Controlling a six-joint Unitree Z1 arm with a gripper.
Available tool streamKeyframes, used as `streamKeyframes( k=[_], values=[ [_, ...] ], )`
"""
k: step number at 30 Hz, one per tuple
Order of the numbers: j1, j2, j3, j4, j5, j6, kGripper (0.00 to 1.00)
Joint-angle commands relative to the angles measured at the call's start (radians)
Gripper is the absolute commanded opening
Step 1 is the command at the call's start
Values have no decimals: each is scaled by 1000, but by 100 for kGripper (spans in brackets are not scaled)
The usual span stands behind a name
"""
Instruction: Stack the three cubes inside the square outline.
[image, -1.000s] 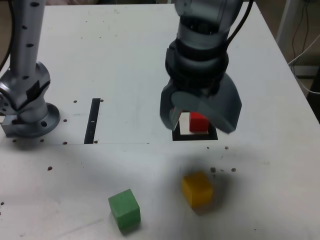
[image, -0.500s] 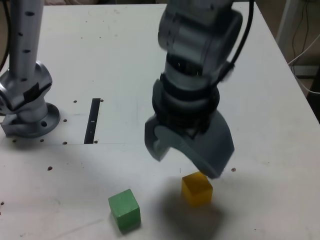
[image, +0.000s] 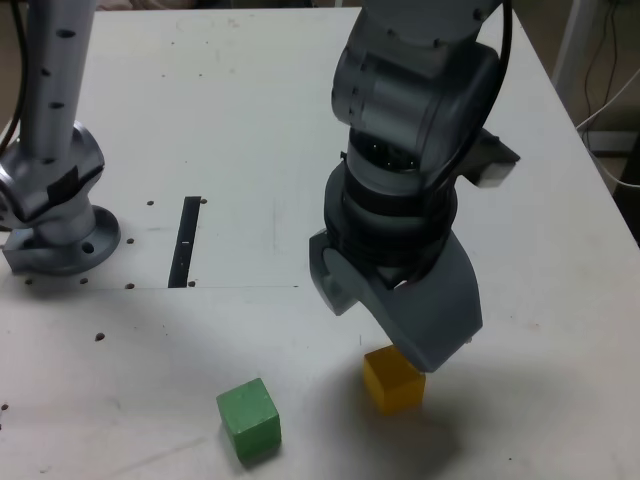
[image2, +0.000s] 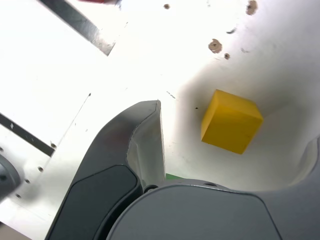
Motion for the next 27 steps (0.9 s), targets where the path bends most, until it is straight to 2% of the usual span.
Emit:
streamKeyframes(
  k=[1,7,18,27],
  values=[
    [-6,-3,-1,-5,4,24,99],
    [-12,8,3,-14,7,67,99],
    [-30,53,11,-41,1,76,99],
    [-37,102,9,-68,-21,80,96]
  ],
)
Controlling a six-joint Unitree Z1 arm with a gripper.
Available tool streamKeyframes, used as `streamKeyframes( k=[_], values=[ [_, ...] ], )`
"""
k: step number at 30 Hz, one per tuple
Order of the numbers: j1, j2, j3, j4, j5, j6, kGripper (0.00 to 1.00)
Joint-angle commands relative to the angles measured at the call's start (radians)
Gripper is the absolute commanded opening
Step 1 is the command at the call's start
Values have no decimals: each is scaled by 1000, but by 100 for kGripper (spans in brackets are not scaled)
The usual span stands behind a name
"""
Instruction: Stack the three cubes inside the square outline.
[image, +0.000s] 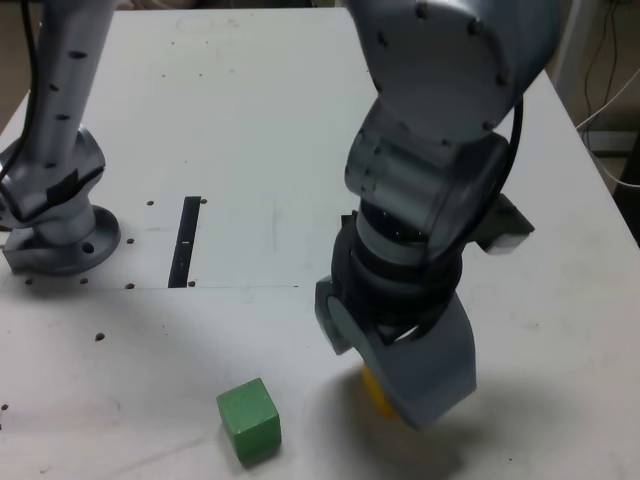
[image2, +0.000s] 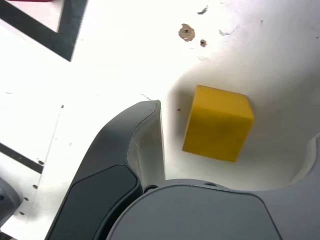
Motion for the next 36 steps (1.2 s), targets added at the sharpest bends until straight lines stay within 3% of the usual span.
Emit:
streamKeyframes(
  k=[1,10,25,36],
  values=[
    [-1,22,-3,-10,-8,3,96],
    [0,56,-12,-22,-33,4,81],
    [0,60,-15,-19,-15,-24,29],
    [0,65,-16,-18,-12,-24,28]
  ],
)
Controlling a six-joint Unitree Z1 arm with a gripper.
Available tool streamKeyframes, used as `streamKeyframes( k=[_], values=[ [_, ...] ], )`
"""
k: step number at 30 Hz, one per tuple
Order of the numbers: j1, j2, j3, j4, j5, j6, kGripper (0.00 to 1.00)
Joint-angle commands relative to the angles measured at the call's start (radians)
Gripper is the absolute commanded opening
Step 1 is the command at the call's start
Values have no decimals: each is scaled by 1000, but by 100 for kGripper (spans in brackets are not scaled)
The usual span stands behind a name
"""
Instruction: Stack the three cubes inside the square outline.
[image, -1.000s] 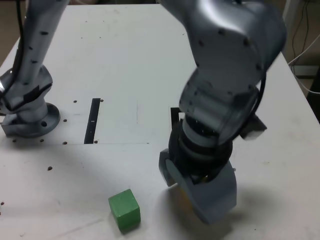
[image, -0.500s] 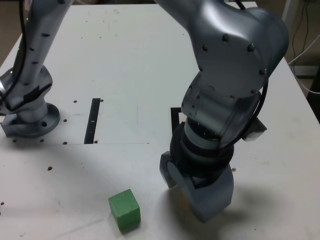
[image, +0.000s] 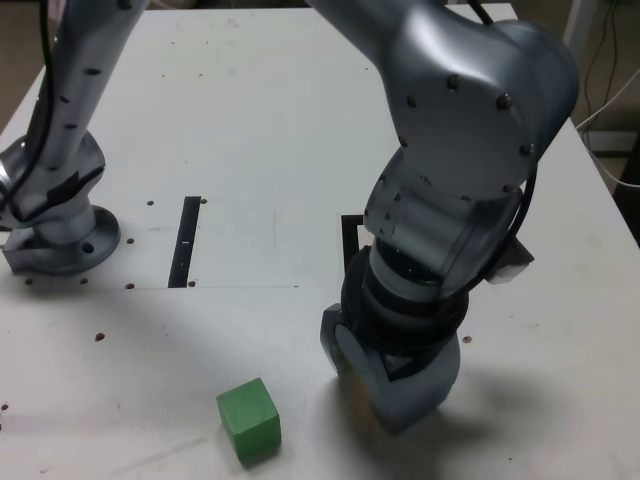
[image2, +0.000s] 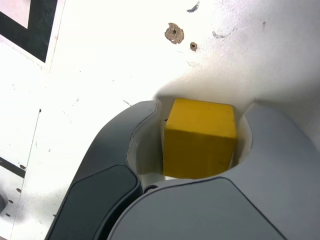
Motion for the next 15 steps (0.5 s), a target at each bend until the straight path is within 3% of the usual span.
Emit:
streamKeyframes(
  k=[1,8,15],
  values=[
    [-1,6,-4,0,2,0,28],
    [0,-2,-15,17,3,-10,28],
    [7,-33,-102,119,11,-61,28]
  ],
)
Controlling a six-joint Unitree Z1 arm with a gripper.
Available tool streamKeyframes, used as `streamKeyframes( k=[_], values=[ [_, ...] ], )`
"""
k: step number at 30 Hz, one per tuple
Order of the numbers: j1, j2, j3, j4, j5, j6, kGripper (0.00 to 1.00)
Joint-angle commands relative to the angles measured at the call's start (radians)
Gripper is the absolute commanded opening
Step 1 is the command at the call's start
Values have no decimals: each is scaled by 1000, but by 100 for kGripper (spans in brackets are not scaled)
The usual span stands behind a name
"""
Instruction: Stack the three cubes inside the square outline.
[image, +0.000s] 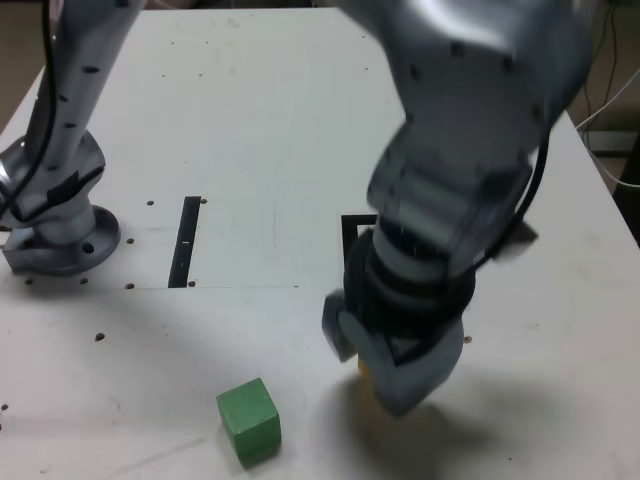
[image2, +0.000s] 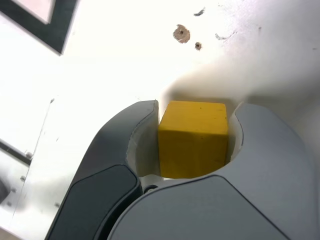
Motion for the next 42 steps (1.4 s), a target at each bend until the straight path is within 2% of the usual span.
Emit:
streamKeyframes(
  k=[1,6,11,26,42],
  values=[
    [10,-19,-32,38,2,-21,28],
    [55,-37,-87,135,-12,-107,28],
    [133,-64,-87,175,-40,-163,28],
    [379,-137,-12,173,-85,-223,28],
    [504,-96,-43,158,-121,-284,28]
  ],
)
